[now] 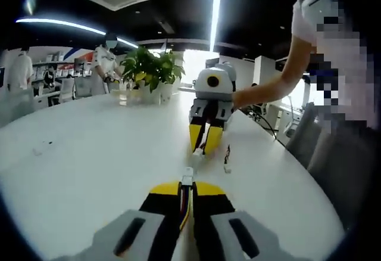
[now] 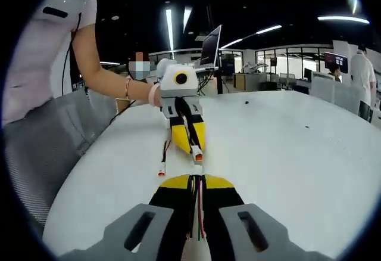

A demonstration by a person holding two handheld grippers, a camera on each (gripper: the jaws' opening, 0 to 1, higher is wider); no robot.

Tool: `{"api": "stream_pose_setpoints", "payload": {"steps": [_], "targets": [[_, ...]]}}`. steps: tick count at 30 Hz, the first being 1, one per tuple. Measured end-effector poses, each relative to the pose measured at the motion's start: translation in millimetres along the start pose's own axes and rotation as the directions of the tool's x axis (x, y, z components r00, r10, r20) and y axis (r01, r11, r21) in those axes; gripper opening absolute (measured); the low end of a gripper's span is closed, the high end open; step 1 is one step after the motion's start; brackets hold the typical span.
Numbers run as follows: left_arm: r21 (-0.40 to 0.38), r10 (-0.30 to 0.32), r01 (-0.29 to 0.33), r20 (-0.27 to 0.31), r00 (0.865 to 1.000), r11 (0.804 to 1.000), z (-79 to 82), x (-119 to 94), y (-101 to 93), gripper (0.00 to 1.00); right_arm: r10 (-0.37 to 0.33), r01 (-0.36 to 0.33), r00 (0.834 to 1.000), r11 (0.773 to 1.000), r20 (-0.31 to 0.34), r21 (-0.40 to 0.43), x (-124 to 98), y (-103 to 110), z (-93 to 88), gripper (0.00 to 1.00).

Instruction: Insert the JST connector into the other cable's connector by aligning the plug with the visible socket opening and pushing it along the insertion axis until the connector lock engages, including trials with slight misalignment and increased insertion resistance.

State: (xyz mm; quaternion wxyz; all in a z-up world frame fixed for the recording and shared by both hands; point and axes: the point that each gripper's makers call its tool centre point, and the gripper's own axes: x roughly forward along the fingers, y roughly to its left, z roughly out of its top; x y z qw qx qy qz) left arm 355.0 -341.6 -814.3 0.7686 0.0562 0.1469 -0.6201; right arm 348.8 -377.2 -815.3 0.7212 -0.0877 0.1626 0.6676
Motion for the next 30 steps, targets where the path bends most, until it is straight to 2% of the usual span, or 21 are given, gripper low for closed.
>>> {"api": "stream_pose_setpoints", "payload": {"steps": [10, 15, 18, 30], "targets": [[0.022, -0.049, 0.049, 0.006, 0.999, 0.999, 7.8, 2.9, -11.4, 0.0, 0.032, -0.032, 1.0, 0.999, 0.0, -0.012, 4.3, 4.4, 4.9, 0.03], [0.048, -0.053, 0.053, -0.004, 0.999, 0.997, 10.6, 2.4, -13.2, 0.0, 0.039, -0.04, 0.999, 0.999, -0.02, -0.014, 5.7, 5.3, 1.8, 0.03], [0.064, -0.058, 0.059, -0.012, 0.998, 0.996, 11.6, 1.5, -13.5, 0.0, 0.046, -0.046, 0.999, 0.999, 0.0, -0.004, 5.7, 6.7, 5.5, 0.03], [0.062, -0.07, 0.072, -0.023, 0.997, 0.996, 10.4, 0.0, -12.7, 0.0, 0.064, -0.064, 0.998, 0.998, -0.005, -0.016, 8.2, 10.8, 9.1, 0.03]]}}
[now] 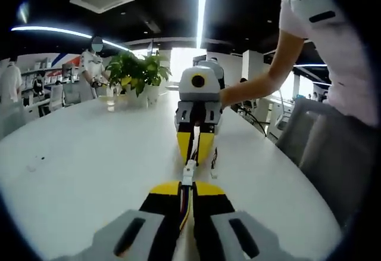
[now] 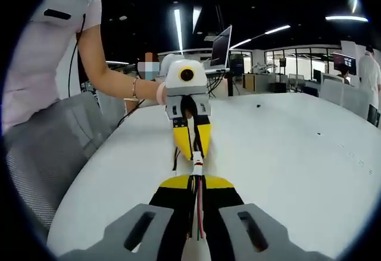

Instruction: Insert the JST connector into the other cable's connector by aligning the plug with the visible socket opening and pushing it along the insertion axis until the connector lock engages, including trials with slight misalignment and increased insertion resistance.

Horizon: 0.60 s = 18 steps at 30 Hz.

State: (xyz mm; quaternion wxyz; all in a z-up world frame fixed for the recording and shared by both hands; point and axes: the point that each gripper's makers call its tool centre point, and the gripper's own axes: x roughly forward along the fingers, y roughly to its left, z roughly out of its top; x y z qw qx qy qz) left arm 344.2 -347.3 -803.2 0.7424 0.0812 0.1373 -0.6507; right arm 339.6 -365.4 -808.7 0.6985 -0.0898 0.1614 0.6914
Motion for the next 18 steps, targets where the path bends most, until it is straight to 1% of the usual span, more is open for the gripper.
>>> {"api": "stream_pose_setpoints", "payload": {"steps": [5, 8, 18], "targets": [[0.005, -0.008, 0.008, -0.014, 1.0, 1.0, -2.8, 2.4, -1.0, 0.0, 0.005, -0.005, 1.0, 1.0, -0.004, 0.007, 0.3, 1.3, -0.8, 0.03], [0.0, -0.009, 0.009, -0.009, 1.0, 1.0, -2.6, 2.8, -0.1, 0.0, 0.005, -0.005, 1.0, 1.0, -0.003, 0.011, -0.6, 0.6, -0.8, 0.03], [0.02, -0.029, 0.029, -0.023, 0.999, 0.999, -3.0, 3.0, -1.3, 0.0, 0.034, -0.034, 0.999, 0.999, -0.025, -0.01, 0.1, 3.7, -0.6, 0.03]]}}
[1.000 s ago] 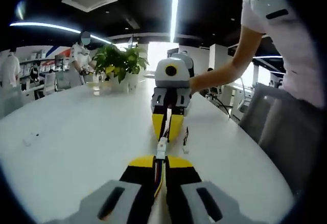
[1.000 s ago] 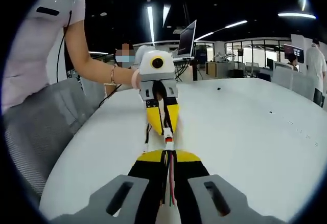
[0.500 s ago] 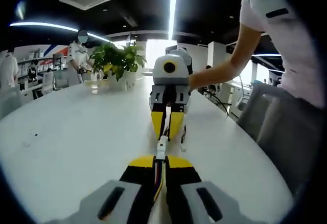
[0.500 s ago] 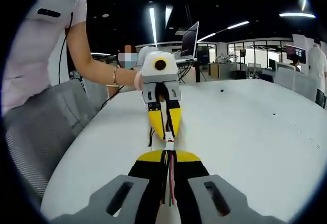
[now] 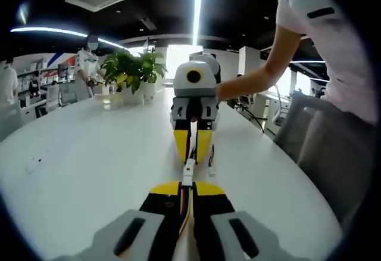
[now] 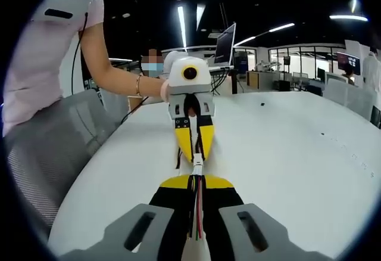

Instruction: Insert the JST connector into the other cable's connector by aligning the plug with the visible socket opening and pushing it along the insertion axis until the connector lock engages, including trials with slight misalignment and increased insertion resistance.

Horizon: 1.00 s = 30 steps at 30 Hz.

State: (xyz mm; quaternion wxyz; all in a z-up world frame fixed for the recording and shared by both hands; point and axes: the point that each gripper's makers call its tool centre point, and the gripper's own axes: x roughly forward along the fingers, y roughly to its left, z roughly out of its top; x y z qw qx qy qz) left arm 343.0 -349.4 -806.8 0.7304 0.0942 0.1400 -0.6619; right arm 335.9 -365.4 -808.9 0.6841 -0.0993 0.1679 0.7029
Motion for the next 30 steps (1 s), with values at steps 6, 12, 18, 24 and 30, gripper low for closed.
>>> {"api": "stream_pose_setpoints", "payload": {"steps": [6, 12, 18, 24, 30], "targets": [[0.017, -0.02, 0.02, -0.02, 1.0, 1.0, -0.8, 0.3, -4.0, 0.0, 0.023, -0.023, 1.0, 1.0, -0.016, -0.004, 2.4, 3.5, -0.8, 0.03], [0.011, -0.048, 0.048, -0.009, 0.999, 0.999, -0.8, -1.6, -4.2, 0.0, 0.05, -0.05, 0.999, 0.999, -0.007, -0.011, 2.7, 8.2, 1.9, 0.03], [-0.002, -0.068, 0.069, 0.019, 0.997, 0.998, 4.4, -0.5, -8.6, 0.01, 0.066, -0.066, 0.998, 0.998, 0.012, -0.008, 2.5, 11.0, 6.5, 0.03], [-0.025, -0.059, 0.06, 0.049, 0.997, 0.998, 8.9, -3.2, -5.2, 0.01, 0.059, -0.059, 0.997, 0.998, 0.039, 0.004, -0.8, 9.1, 9.1, 0.03], [-0.048, -0.053, 0.057, 0.079, 0.995, 0.997, 13.7, -4.1, -3.8, 0.0, 0.049, -0.051, 0.996, 0.998, 0.071, 0.025, -2.6, 7.8, 13.8, 0.02]]}}
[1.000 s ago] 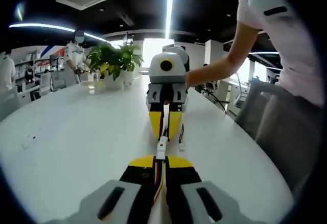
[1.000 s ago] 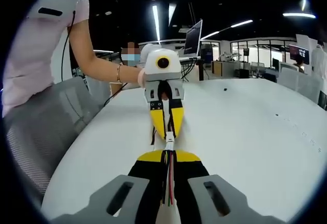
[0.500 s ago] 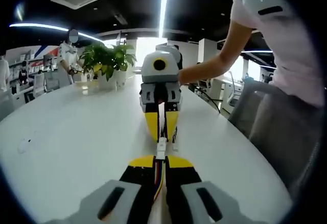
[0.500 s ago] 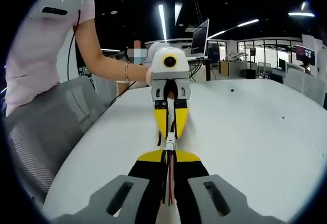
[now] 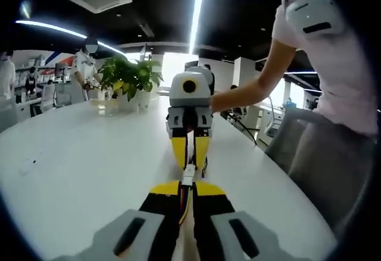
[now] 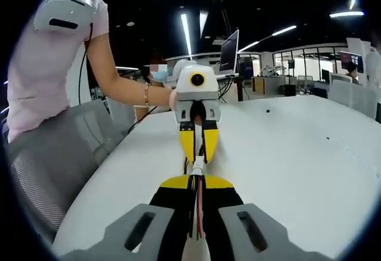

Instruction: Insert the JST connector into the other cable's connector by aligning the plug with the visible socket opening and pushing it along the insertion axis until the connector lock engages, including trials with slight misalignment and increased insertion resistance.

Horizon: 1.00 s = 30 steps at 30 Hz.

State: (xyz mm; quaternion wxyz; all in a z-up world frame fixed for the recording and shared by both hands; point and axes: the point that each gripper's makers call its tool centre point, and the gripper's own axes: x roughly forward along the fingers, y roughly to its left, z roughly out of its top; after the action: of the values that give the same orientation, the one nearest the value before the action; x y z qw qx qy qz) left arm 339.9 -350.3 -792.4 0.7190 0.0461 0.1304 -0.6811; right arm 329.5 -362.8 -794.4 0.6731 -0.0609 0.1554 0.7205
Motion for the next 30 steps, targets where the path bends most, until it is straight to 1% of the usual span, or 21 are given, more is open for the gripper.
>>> {"api": "stream_pose_setpoints", "payload": {"steps": [3, 9, 11, 14, 15, 16, 18, 30], "targets": [[-0.005, 0.002, -0.002, 0.008, 1.0, 1.0, 1.5, 0.2, -0.4, 0.0, -0.01, 0.01, 1.0, 1.0, -0.004, -0.01, 0.7, 0.4, 0.5, 0.02], [-0.019, 0.003, -0.003, 0.03, 1.0, 1.0, 6.7, 0.1, -0.2, 0.0, -0.008, 0.008, 1.0, 1.0, 0.017, 0.005, -1.6, -0.1, 5.9, 0.02], [-0.026, 0.004, -0.003, 0.05, 0.999, 1.0, 10.3, -0.7, 0.2, 0.0, -0.008, 0.008, 0.999, 1.0, 0.032, 0.009, -3.0, -0.5, 8.7, 0.02], [-0.018, 0.007, -0.006, 0.048, 0.999, 1.0, 11.2, 0.1, 0.4, 0.0, -0.007, 0.007, 0.999, 1.0, 0.032, 0.007, -2.9, -0.4, 9.5, 0.02], [-0.022, 0.004, -0.003, 0.058, 0.998, 1.0, 12.7, 1.1, 0.0, 0.0, -0.004, 0.003, 0.999, 1.0, 0.037, 0.007, -1.8, -0.3, 10.5, 0.02], [-0.025, -0.003, 0.005, 0.056, 0.998, 1.0, 12.4, 1.9, -1.9, 0.0, 0.003, -0.004, 0.999, 1.0, 0.04, 0.018, -0.8, 0.5, 11.3, 0.02], [-0.02, -0.004, 0.004, 0.037, 0.999, 1.0, 8.8, 4.4, -3.1, 0.0, 0.003, -0.004, 0.999, 1.0, 0.032, 0.01, 0.1, 0.7, 10.3, 0.02], [-0.02, 0.003, -0.002, 0.032, 0.999, 1.0, 7.8, 6.5, -4.3, 0.0, 0.008, -0.008, 1.0, 1.0, 0.023, 0.024, -0.3, 0.2, 5.9, 0.01]]}}
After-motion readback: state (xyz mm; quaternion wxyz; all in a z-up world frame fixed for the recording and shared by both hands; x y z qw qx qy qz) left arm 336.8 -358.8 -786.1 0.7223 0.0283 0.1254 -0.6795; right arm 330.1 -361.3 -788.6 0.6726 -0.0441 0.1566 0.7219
